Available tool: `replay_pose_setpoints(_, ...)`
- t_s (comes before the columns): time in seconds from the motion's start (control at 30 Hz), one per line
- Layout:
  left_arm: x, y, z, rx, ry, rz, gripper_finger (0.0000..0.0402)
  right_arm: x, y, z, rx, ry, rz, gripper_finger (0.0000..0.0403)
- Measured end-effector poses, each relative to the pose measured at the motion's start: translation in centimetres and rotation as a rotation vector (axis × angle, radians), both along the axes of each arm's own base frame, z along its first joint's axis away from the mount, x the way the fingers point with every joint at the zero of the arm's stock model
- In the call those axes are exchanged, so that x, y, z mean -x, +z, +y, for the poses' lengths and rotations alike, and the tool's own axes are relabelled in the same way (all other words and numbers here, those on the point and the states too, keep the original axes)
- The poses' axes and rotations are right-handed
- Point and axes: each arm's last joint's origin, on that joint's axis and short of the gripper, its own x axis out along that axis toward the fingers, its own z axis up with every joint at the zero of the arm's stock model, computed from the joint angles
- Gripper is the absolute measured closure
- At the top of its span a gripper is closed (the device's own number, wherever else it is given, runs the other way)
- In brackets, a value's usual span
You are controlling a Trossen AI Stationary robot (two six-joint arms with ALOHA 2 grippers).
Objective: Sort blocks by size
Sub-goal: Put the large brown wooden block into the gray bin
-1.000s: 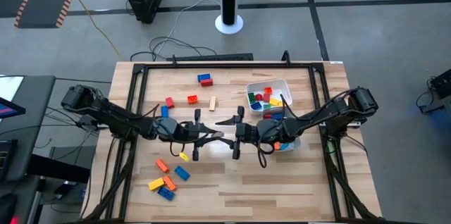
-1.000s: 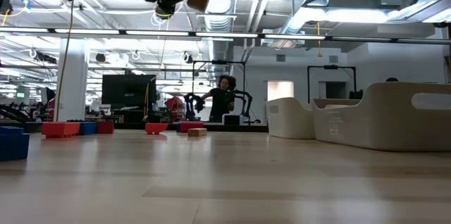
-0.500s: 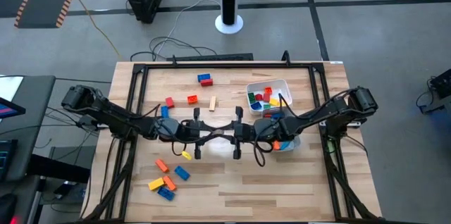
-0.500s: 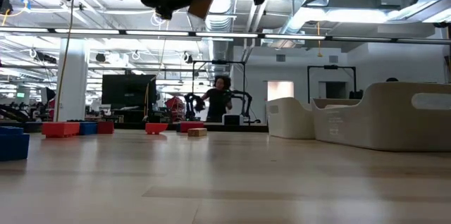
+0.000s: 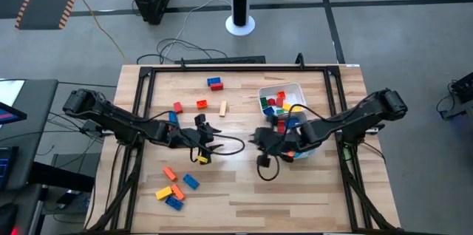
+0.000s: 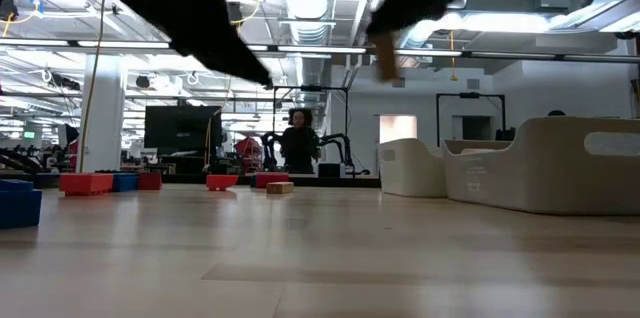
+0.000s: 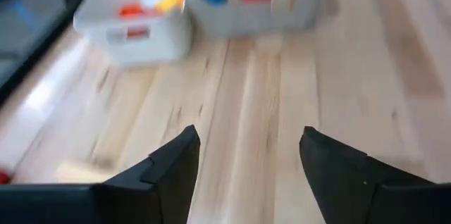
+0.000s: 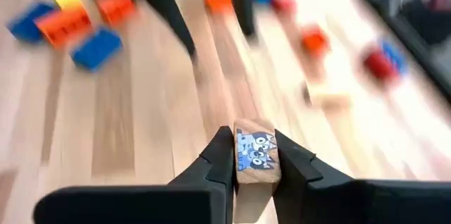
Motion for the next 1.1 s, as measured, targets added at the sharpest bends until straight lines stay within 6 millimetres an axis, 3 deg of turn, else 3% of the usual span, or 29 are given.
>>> replay_pose_setpoints(0.2,1.0,-0.8,0.3,0.024,0.054,0.199,0.0164,4.8,-1.6,-1.7,-0.023,-0.332,0.344,0.0320)
replay_pose_setpoints(0.33,1.4,-1.5,0.9,0.016,0.107,0.235,0.0164,6.7,-3.6,-2.8,-0.009,-0.481,0.459,0.0293)
replay_pose_setpoints(0.5,1.7,-2.4,2.1,-0.038,0.139,0.274,0.0164,7.2,-5.1,-4.0,-0.024,-0.522,0.512,0.0228)
replay_pose_setpoints(0.67,1.3,-2.6,4.5,-0.012,0.237,0.224,0.0164,7.0,-5.1,-4.6,-0.024,-0.551,0.498,0.0182)
replay_pose_setpoints(0.9,-1.2,-4.5,9.1,0.197,0.319,0.167,0.0164,6.5,-4.8,-4.9,0.037,-0.595,0.397,0.0171)
replay_pose_setpoints(1.1,-4.1,-6.4,12.5,0.213,0.466,0.213,0.0164,6.2,-2.3,-5.6,0.081,-0.574,0.283,0.0181)
